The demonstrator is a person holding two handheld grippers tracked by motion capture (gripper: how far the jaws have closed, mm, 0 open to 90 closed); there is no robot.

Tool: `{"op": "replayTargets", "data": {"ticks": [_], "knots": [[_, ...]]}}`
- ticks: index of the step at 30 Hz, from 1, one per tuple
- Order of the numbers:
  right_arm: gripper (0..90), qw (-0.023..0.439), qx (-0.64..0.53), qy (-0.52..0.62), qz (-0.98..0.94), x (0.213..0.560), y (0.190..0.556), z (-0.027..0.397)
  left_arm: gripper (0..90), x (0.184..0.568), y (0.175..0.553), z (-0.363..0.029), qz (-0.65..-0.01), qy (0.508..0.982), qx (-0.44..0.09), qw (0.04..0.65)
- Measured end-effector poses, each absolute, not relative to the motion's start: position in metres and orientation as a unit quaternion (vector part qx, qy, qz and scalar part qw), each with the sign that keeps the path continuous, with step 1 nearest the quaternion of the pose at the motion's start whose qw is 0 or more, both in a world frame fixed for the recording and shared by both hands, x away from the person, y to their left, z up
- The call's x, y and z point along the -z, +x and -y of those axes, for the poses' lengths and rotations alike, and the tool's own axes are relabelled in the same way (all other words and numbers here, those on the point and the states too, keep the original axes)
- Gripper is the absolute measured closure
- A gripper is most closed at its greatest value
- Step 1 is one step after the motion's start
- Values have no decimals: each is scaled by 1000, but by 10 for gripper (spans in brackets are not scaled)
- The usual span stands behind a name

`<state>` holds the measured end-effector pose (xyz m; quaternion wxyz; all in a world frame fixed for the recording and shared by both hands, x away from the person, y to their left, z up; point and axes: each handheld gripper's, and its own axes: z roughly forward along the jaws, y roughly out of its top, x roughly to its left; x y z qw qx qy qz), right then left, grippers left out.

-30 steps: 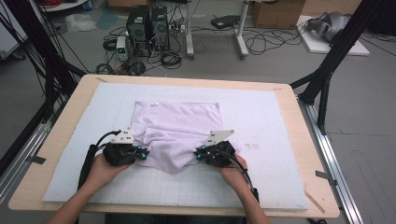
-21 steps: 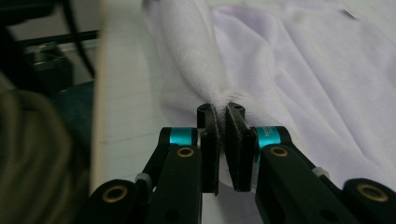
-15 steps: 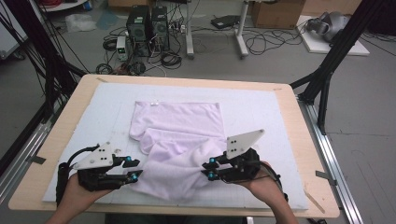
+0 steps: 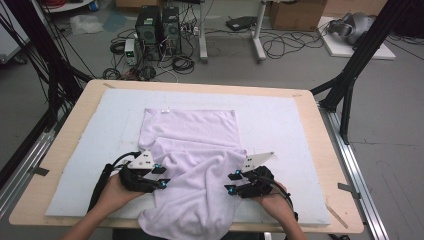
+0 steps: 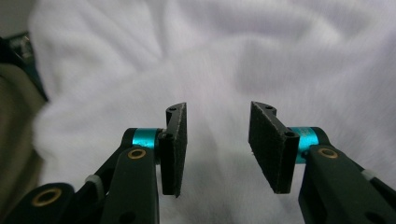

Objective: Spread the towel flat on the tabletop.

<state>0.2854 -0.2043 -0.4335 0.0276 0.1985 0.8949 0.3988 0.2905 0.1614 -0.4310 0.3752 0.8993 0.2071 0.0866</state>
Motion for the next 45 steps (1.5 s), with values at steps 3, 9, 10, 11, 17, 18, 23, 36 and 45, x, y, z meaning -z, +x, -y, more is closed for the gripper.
{"op": "replayTargets", "data": {"ticks": [3, 9, 10, 11, 17, 18, 23, 36, 45], "knots": [[655, 44, -384, 192, -902, 443, 282, 200, 735, 438, 292, -160, -201, 900, -80, 379], [873, 39, -388, 177, -904, 443, 279, 197, 856, 435, 280, -169, -202, 900, -80, 378], [875, 31, -389, 174, -904, 442, 278, 196, 858, 433, 276, -172, -202, 899, -81, 381], [876, 27, -390, 172, -904, 442, 276, 195, 860, 431, 271, -176, -201, 899, -83, 381], [879, 14, -412, 140, -900, 431, 256, 191, 867, 417, 232, -201, -205, 892, -100, 391], [879, 10, -416, 136, -899, 428, 251, 191, 866, 415, 228, -204, -202, 893, -99, 390], [840, -5, -457, 113, -882, 406, 227, 198, 754, 403, 210, -215, -199, 878, -98, 423], [635, 44, -390, 183, -901, 436, 270, 206, 638, 439, 266, -189, -222, 895, -81, 378], [877, 19, -391, 162, -906, 443, 263, 199, 875, 434, 258, -204, -227, 893, -88, 380]]}}
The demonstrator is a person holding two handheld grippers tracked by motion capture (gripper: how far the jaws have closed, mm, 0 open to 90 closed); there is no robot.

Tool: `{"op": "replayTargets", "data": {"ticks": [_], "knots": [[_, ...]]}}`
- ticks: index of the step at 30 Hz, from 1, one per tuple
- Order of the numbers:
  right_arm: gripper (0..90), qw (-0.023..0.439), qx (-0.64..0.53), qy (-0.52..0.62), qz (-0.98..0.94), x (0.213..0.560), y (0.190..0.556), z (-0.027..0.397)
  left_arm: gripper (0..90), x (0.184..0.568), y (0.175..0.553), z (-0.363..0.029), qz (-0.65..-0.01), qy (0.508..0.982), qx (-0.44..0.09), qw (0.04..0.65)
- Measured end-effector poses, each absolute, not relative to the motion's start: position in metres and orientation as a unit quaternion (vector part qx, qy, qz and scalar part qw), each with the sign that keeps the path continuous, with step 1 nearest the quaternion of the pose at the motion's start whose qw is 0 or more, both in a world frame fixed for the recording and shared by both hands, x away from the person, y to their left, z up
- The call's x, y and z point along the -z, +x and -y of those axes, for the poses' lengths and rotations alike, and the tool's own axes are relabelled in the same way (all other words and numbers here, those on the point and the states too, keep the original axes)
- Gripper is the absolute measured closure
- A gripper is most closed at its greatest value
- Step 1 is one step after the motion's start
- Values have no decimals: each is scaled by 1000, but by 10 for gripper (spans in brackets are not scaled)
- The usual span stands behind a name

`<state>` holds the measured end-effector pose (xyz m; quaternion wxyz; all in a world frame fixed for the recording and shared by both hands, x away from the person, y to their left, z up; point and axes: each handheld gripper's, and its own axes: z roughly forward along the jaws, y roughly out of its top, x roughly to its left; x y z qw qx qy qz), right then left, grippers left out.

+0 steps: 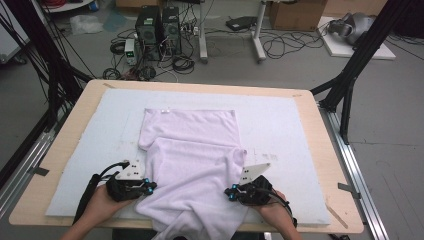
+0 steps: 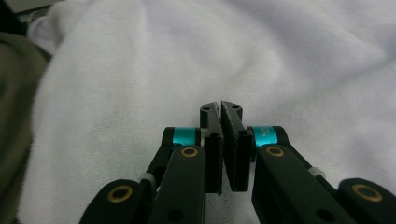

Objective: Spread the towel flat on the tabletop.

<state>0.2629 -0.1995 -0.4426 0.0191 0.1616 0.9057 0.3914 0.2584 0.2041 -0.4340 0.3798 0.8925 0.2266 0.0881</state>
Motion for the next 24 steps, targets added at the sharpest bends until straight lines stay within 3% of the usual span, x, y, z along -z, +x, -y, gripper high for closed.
{"op": "replayTargets", "data": {"ticks": [5, 7, 11, 15, 18, 20, 24], "knots": [[878, -26, -412, 121, -903, 435, 239, 189, 877, 419, 239, -228, -233, 883, -103, 395], [864, -24, -423, 100, -900, 427, 227, 187, 867, 413, 231, -235, -226, 877, -105, 411], [727, 14, -432, 119, -894, 411, 230, 194, 655, 406, 232, -240, -236, 867, -112, 425], [637, 19, -417, 163, -894, 420, 253, 198, 598, 418, 247, -229, -239, 875, -93, 410], [624, 24, -394, 161, -905, 432, 260, 192, 602, 433, 256, -217, -237, 888, -78, 387], [648, 32, -372, 157, -914, 441, 263, 187, 670, 439, 257, -212, -230, 890, -79, 385], [856, 24, -384, 162, -909, 442, 265, 192, 842, 438, 256, -211, -231, 891, -75, 384]]}}
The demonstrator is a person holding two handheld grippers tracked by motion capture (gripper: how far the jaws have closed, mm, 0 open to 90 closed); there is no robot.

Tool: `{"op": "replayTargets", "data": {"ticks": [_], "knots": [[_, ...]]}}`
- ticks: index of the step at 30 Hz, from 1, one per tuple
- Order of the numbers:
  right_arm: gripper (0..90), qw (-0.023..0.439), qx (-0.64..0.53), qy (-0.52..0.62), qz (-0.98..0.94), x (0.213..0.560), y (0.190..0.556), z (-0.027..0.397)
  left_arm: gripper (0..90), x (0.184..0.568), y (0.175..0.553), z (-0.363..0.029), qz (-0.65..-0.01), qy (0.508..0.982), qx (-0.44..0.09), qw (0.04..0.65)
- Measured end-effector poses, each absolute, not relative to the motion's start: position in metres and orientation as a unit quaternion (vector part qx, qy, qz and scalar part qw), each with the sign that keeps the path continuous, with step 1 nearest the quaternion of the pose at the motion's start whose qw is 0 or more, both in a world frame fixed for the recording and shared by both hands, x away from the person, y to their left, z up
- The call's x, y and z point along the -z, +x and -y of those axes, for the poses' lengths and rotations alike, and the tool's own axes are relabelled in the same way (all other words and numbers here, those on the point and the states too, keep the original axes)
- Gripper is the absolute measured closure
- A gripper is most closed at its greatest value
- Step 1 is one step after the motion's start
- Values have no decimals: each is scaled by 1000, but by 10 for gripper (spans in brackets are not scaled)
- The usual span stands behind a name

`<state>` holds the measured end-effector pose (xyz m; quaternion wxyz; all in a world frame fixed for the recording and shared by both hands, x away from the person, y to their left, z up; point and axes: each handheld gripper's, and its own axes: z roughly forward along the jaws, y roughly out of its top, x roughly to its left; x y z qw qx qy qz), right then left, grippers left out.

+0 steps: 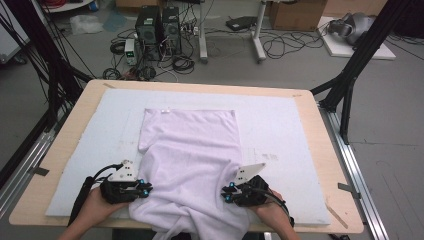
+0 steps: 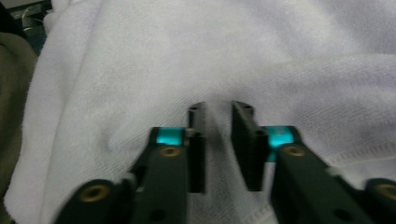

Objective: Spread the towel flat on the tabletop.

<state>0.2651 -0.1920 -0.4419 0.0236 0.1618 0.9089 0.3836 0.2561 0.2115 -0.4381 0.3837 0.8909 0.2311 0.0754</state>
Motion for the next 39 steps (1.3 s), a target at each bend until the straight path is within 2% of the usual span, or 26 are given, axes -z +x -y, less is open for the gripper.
{"op": "replayTargets", "data": {"ticks": [4, 7, 8, 10, 13, 15, 17, 19, 21, 23, 31, 32, 34, 36, 39], "knots": [[878, 4, -377, 141, -916, 440, 259, 195, 855, 435, 247, -218, -228, 890, -73, 388], [864, 13, -388, 138, -911, 433, 250, 202, 832, 429, 241, -227, -229, 886, -76, 396], [826, 20, -395, 147, -907, 430, 249, 205, 786, 427, 242, -228, -233, 884, -83, 396], [746, 47, -404, 173, -897, 424, 253, 211, 627, 425, 247, -231, -249, 880, -94, 394], [716, 65, -409, 201, -888, 424, 266, 215, 580, 425, 258, -232, -269, 873, -102, 394], [705, 64, -397, 210, -891, 430, 274, 212, 597, 429, 265, -229, -275, 875, -101, 386], [716, 62, -375, 215, -899, 437, 279, 206, 666, 436, 270, -224, -279, 881, -92, 372], [759, 63, -374, 210, -901, 441, 280, 203, 746, 439, 271, -222, -274, 879, -98, 379], [852, 54, -375, 202, -903, 441, 280, 203, 864, 438, 271, -221, -269, 881, -92, 378], [876, 58, -371, 195, -906, 440, 278, 203, 875, 437, 269, -221, -267, 883, -95, 374], [877, 52, -359, 187, -913, 428, 259, 231, 878, 426, 245, -242, -266, 876, -97, 391], [875, 53, -360, 189, -912, 426, 255, 235, 862, 424, 242, -244, -265, 875, -98, 393], [859, 55, -372, 186, -908, 420, 249, 242, 777, 420, 239, -247, -269, 870, -102, 400], [811, 65, -380, 189, -903, 413, 247, 245, 694, 417, 242, -249, -274, 866, -110, 403], [741, 73, -392, 196, -896, 408, 255, 243, 669, 414, 254, -246, -283, 861, -123, 405]]}}
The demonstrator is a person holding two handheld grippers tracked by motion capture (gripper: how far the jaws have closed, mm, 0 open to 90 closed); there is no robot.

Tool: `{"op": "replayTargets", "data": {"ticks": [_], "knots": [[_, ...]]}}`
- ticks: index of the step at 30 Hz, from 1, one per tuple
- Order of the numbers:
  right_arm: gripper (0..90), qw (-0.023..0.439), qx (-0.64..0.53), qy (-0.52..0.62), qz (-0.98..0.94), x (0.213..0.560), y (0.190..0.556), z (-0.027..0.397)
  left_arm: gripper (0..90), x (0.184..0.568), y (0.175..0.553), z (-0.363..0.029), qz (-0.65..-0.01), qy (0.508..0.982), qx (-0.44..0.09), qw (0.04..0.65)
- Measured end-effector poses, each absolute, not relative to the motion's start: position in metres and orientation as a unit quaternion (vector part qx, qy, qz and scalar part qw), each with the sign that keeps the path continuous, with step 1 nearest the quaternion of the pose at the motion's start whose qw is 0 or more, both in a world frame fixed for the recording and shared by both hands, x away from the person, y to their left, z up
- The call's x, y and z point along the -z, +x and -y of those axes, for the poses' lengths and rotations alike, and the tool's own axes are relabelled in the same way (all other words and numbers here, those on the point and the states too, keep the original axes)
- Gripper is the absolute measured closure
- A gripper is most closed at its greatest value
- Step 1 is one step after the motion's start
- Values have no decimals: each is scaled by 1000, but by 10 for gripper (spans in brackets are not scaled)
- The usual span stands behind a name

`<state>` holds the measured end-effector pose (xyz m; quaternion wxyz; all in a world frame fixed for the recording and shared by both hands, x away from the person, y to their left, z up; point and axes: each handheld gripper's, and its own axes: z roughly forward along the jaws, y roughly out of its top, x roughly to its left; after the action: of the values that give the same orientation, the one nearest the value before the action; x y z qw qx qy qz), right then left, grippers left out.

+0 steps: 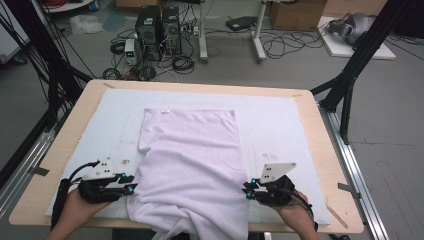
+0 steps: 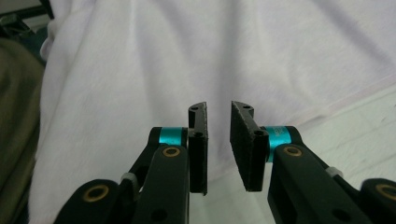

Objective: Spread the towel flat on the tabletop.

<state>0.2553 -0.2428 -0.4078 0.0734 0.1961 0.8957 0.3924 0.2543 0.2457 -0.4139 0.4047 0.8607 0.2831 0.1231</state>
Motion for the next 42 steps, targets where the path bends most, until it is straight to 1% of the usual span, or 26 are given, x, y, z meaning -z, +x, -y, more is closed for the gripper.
{"op": "replayTargets", "data": {"ticks": [4, 6, 7, 8, 9, 11, 13, 16, 19, 20, 23, 24, 26, 30, 33, 35, 37, 38, 39, 40, 41, 42], "knots": [[680, 84, -397, 201, -891, 410, 275, 231, 666, 419, 277, -234, -299, 860, -143, 388], [659, 84, -399, 204, -890, 413, 287, 225, 638, 424, 290, -230, -321, 857, -154, 372], [648, 87, -396, 211, -890, 414, 292, 222, 616, 426, 296, -229, -334, 853, -154, 370], [648, 85, -395, 216, -889, 415, 297, 221, 618, 429, 301, -228, -339, 853, -146, 369], [648, 87, -396, 217, -888, 416, 301, 219, 653, 432, 303, -228, -336, 857, -138, 367], [646, 87, -395, 222, -887, 417, 307, 218, 829, 437, 303, -226, -327, 863, -124, 365], [640, 88, -394, 221, -887, 418, 309, 219, 858, 436, 299, -230, -322, 864, -123, 367], [639, 85, -391, 223, -889, 418, 307, 221, 863, 430, 289, -240, -321, 862, -122, 373], [634, 89, -395, 221, -887, 416, 303, 223, 851, 421, 274, -251, -319, 858, -129, 382], [632, 90, -396, 221, -886, 415, 302, 223, 827, 418, 270, -253, -315, 857, -131, 386], [629, 95, -396, 221, -886, 412, 304, 222, 687, 410, 265, -257, -316, 850, -135, 399], [628, 96, -396, 221, -886, 412, 305, 221, 670, 409, 267, -257, -315, 849, -138, 401], [629, 98, -396, 219, -887, 410, 309, 218, 668, 409, 273, -255, -317, 848, -137, 402], [631, 101, -398, 223, -884, 409, 320, 216, 726, 418, 296, -249, -328, 847, -137, 395], [630, 98, -405, 241, -876, 411, 331, 219, 745, 425, 312, -242, -339, 844, -130, 394], [626, 97, -404, 252, -874, 414, 339, 221, 729, 429, 317, -235, -337, 848, -127, 389], [613, 93, -401, 259, -874, 419, 344, 222, 655, 434, 320, -228, -340, 854, -126, 373], [604, 87, -399, 264, -874, 422, 347, 222, 657, 437, 321, -225, -337, 861, -127, 360], [600, 84, -397, 268, -874, 424, 349, 222, 678, 438, 321, -224, -331, 862, -132, 360], [596, 83, -394, 267, -876, 426, 350, 221, 723, 438, 320, -225, -328, 862, -127, 364], [589, 80, -391, 269, -877, 427, 351, 220, 834, 437, 320, -226, -327, 864, -129, 359], [586, 79, -389, 267, -878, 428, 351, 219, 852, 436, 318, -227, -328, 865, -134, 354]]}}
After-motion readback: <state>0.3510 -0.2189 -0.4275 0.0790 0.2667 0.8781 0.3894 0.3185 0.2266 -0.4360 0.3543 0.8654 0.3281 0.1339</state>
